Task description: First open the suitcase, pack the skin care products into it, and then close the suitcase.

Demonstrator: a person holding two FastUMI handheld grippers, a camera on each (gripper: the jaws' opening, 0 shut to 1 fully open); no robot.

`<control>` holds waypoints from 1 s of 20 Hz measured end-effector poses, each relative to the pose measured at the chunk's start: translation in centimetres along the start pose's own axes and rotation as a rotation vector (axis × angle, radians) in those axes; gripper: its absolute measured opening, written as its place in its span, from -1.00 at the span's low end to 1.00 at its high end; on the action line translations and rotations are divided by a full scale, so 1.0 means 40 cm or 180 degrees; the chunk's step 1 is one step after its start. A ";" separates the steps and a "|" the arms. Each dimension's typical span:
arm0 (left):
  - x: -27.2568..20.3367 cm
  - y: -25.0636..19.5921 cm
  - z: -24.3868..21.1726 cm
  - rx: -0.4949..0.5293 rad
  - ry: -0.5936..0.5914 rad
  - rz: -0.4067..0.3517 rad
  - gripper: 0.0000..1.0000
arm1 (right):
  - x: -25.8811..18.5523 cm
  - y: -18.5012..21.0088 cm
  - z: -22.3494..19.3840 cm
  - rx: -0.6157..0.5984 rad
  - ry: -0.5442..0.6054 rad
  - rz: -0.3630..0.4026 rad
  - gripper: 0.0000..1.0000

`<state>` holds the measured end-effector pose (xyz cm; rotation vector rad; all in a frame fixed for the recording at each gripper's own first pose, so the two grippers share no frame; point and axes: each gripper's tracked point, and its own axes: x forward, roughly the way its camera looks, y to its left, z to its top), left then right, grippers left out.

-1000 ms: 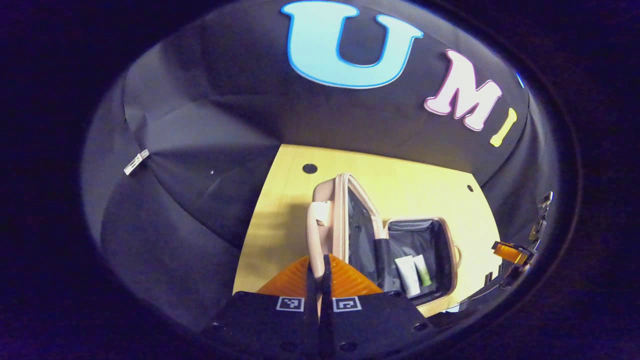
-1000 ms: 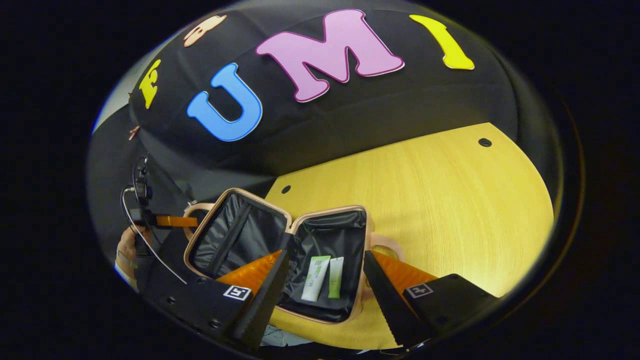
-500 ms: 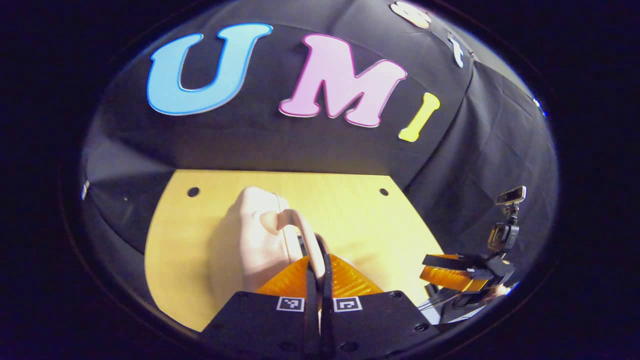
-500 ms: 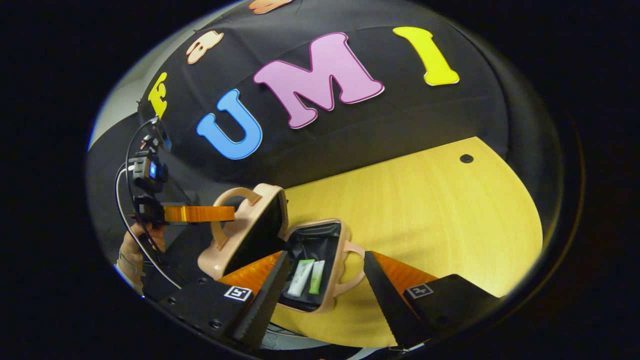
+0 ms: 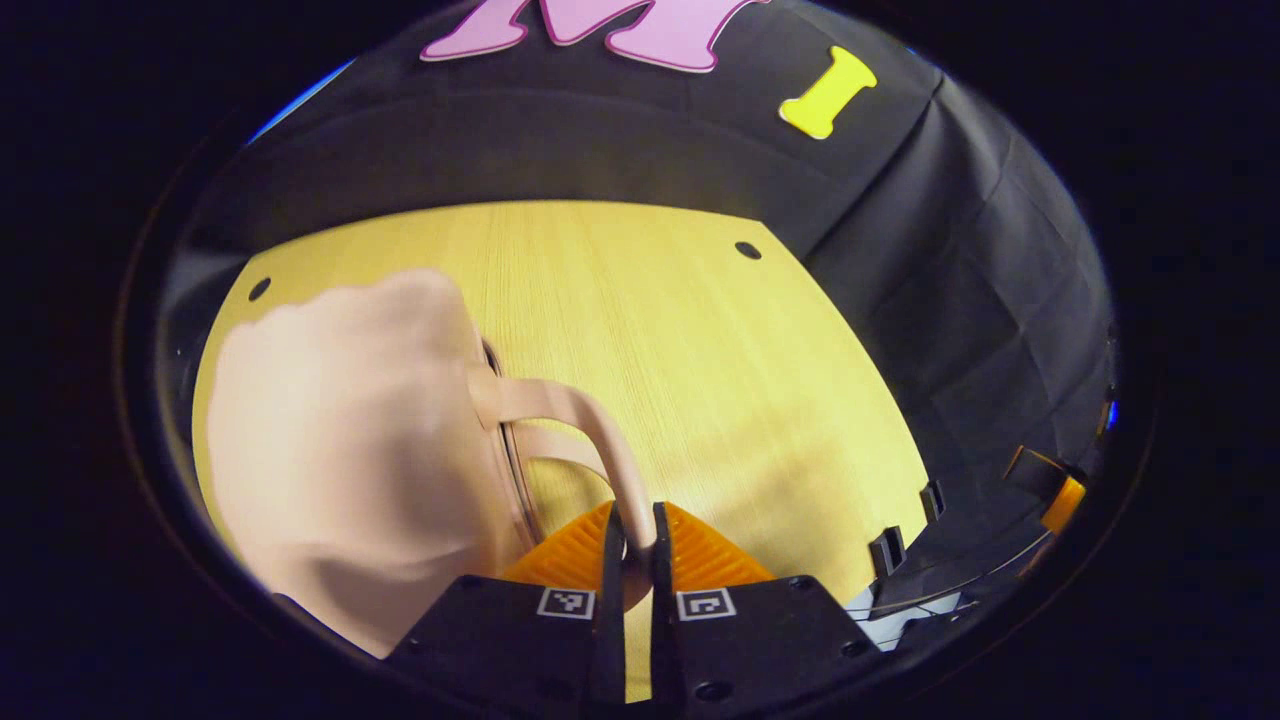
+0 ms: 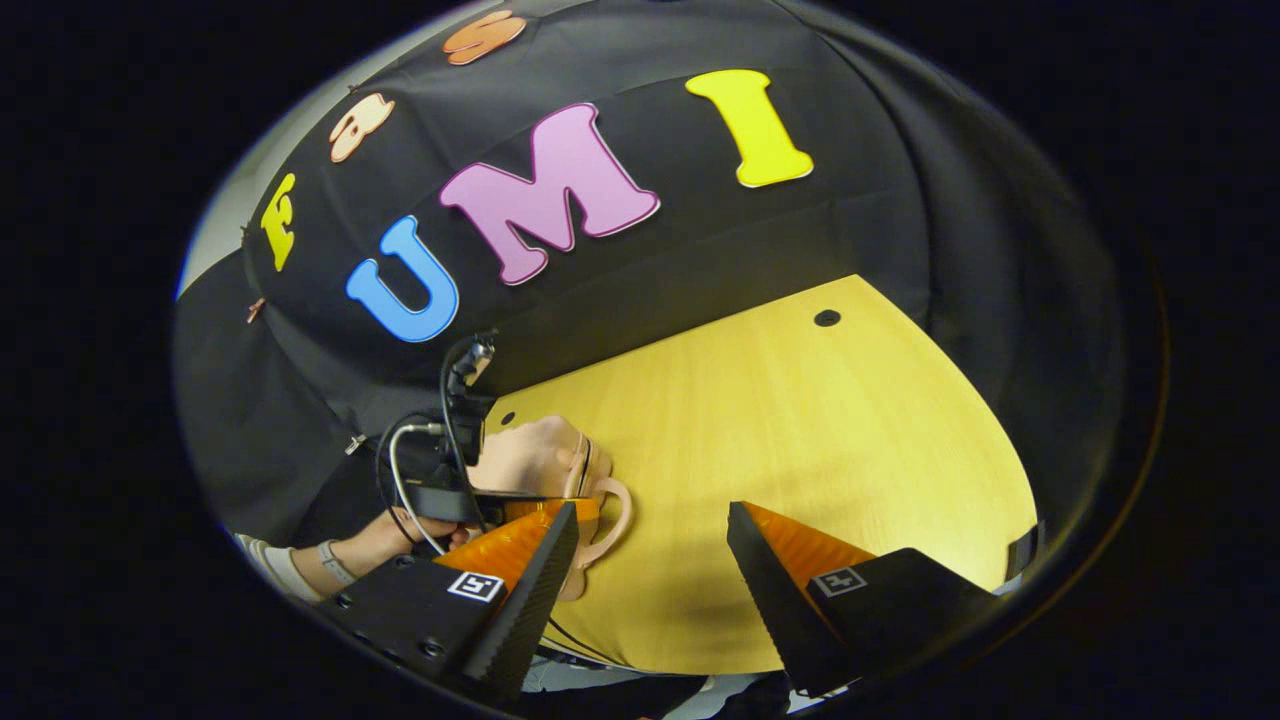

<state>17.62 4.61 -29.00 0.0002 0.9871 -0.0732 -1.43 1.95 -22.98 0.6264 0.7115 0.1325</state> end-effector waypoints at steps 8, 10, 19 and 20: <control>-0.213 -0.096 0.119 0.0076 -0.1021 0.0398 0.30 | -0.071 -0.120 0.078 -0.0618 -0.0139 -0.0092 0.90; -0.347 -0.134 0.164 0.0064 -0.1547 0.0457 0.42 | -0.081 -0.102 0.153 -0.0930 -0.0351 -0.0028 0.90; -0.733 -0.171 0.219 0.0101 -0.2837 0.0883 0.92 | -0.220 0.177 0.482 -0.1650 -0.1752 0.0068 0.95; -0.730 -0.170 0.220 0.0121 -0.2826 0.0883 0.92 | -0.223 0.189 0.469 -0.1630 -0.1750 0.0062 0.93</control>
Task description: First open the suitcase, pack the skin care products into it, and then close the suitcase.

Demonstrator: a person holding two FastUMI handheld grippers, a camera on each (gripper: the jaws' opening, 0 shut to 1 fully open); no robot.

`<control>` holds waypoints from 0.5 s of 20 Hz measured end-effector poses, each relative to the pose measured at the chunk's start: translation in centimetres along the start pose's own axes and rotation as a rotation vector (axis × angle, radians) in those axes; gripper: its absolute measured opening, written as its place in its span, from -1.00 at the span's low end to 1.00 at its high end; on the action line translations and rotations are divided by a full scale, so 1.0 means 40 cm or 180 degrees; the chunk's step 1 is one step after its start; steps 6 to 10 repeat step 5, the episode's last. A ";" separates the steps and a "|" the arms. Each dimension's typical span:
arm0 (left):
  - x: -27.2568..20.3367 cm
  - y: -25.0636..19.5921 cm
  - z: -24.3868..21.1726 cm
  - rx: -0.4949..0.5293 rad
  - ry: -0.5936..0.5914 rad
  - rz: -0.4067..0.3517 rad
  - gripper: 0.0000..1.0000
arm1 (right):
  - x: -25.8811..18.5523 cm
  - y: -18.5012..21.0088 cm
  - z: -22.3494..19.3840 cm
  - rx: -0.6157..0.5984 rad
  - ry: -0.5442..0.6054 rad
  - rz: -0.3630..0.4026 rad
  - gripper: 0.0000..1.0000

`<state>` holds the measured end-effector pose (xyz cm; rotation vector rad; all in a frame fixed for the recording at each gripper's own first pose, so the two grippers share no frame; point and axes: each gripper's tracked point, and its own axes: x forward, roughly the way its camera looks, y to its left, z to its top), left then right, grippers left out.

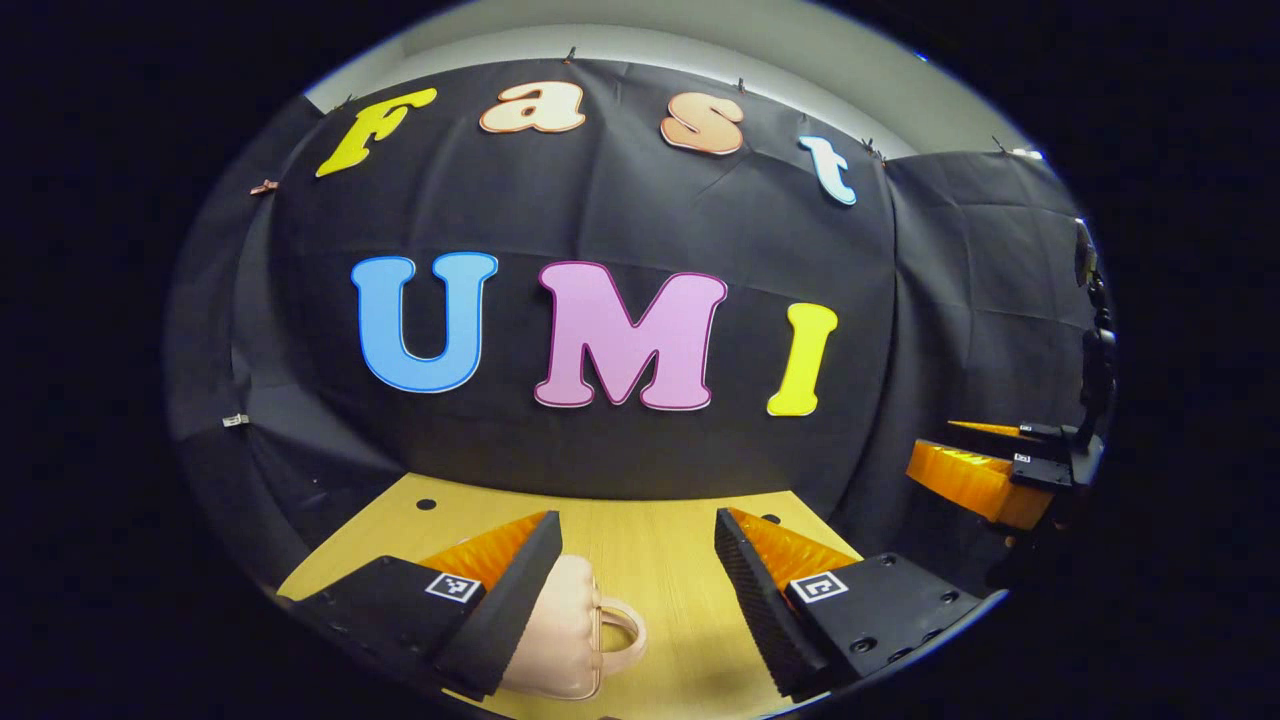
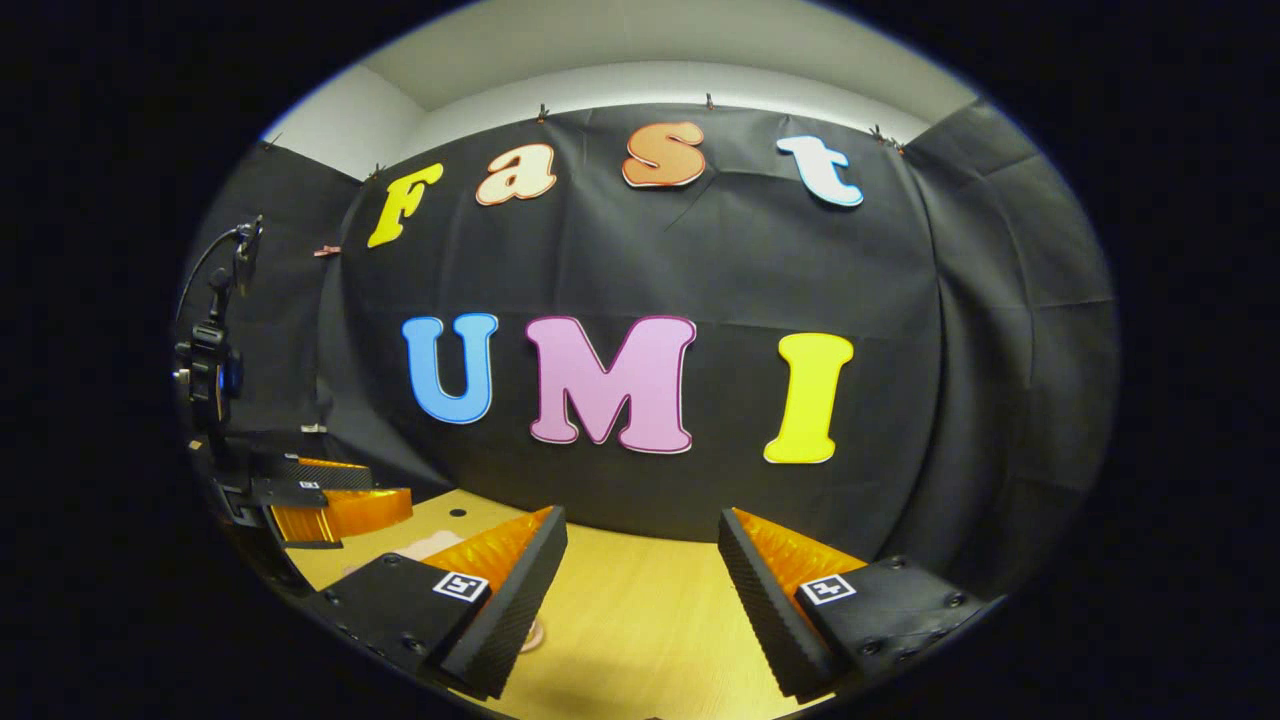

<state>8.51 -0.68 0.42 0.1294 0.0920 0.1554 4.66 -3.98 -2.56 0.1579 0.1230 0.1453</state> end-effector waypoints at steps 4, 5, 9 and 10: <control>0.007 0.008 0.005 0.0101 -0.0004 -0.0024 0.92 | -0.011 0.043 0.018 -0.0032 -0.0090 0.0066 0.93; 0.010 0.012 0.002 0.0131 0.0037 -0.0034 0.92 | -0.011 0.042 0.020 -0.0032 -0.0095 0.0025 0.89; 0.010 0.012 0.002 0.0131 0.0037 -0.0034 0.92 | -0.011 0.042 0.020 -0.0032 -0.0095 0.0025 0.89; 0.010 0.012 0.002 0.0131 0.0037 -0.0034 0.92 | -0.011 0.042 0.020 -0.0032 -0.0095 0.0025 0.89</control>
